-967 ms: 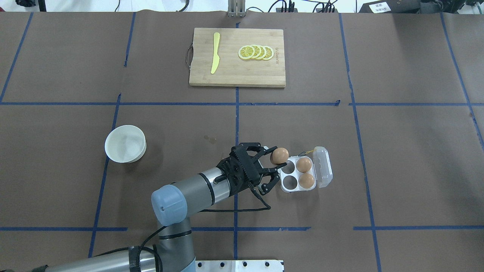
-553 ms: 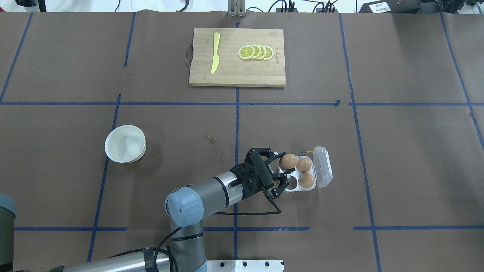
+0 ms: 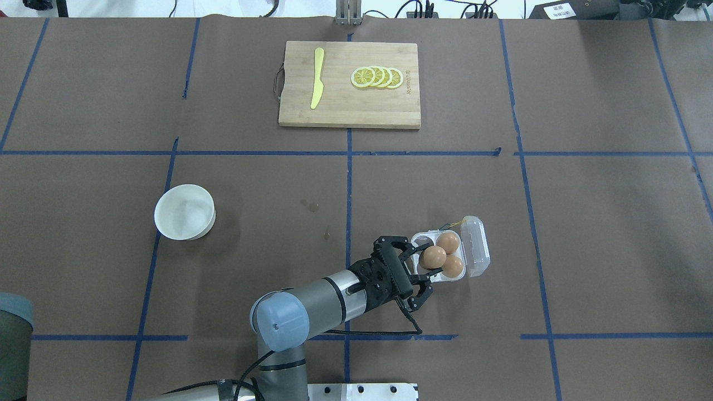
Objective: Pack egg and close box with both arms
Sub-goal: 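Lower the egg into the empty egg box cup and open the left gripper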
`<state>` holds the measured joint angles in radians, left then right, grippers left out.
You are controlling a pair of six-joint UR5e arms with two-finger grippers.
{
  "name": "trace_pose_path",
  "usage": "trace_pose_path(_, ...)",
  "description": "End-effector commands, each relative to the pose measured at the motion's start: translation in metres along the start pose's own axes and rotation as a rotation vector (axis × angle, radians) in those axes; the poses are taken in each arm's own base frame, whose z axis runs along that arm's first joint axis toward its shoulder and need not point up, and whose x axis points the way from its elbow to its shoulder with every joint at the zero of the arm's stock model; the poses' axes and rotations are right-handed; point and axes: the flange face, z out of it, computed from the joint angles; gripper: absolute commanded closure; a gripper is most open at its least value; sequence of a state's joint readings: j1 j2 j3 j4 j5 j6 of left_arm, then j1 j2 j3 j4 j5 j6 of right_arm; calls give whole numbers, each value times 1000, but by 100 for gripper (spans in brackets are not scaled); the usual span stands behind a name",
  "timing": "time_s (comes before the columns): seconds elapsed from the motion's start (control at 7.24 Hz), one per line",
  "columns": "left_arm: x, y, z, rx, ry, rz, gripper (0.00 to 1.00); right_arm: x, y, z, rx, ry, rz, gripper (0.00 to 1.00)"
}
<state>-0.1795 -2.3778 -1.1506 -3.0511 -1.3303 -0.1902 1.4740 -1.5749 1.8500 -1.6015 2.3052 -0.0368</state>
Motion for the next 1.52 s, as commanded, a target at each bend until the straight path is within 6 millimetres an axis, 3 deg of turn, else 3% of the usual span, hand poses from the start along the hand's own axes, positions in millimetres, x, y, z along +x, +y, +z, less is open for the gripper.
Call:
trace_pose_path(0.0, 4, -2, 2, 2, 5, -2, 79, 1, 0, 0, 1, 0, 2, 0)
trace_pose_path(0.28, 4, -2, 1, 4, 2, -2, 73, 1, 1, 0, 0, 0, 3, 0)
trace_pose_path(0.41, 4, -3, 1, 6, -1, -3, 61, 1, 1, 0, 0, -1, 4, 0)
trace_pose_path(0.83, 5, -2, 2, 3, -2, -4, 41, 1, 1, 0, 0, -1, 3, 0)
trace_pose_path(0.97, 5, -2, 2, 3, -2, -4, 27, 1, 1, 0, 0, -1, 4, 0)
trace_pose_path(1.38, 6, -3, 1, 4, 0, -6, 18, 1, 1, 0, 0, -1, 3, 0)
